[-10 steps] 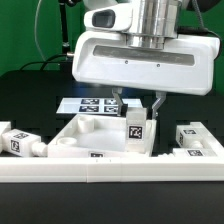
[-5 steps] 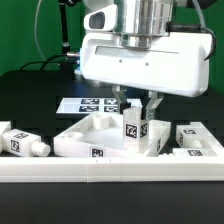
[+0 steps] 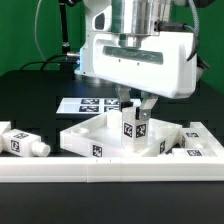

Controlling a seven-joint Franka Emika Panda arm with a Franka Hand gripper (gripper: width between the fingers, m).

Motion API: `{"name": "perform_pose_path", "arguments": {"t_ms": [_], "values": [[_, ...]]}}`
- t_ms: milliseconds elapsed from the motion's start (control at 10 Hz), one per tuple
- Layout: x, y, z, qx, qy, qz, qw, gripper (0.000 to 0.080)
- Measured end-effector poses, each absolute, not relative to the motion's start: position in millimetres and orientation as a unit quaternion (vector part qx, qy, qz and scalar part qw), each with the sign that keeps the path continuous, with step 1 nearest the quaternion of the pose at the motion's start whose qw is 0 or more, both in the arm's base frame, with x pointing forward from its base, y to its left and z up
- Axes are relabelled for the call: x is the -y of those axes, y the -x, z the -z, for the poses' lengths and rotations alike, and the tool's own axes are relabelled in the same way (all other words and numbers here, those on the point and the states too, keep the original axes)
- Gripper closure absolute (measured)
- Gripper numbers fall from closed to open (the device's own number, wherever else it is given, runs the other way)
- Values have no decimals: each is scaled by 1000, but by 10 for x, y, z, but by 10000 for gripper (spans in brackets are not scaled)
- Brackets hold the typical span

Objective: Assemble one leg

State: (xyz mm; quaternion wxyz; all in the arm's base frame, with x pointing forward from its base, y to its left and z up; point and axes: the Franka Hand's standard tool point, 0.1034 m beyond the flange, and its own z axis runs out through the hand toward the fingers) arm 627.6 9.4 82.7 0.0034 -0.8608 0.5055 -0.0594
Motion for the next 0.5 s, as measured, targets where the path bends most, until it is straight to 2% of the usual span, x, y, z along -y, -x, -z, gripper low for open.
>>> {"name": "perform_pose_path", "arguments": {"t_ms": [100,200,300,400,500], "values": [[-96,-6276,-824,-505,861,59,3,426],[-97,-6280,-836,-504,862,60,4,290],[-114,-6287,-933,-497,866,57,8,290],[-122,-6297,-1047,-495,867,60,16,179],[-112,-6279,-1005,-495,867,59,13,159]]}}
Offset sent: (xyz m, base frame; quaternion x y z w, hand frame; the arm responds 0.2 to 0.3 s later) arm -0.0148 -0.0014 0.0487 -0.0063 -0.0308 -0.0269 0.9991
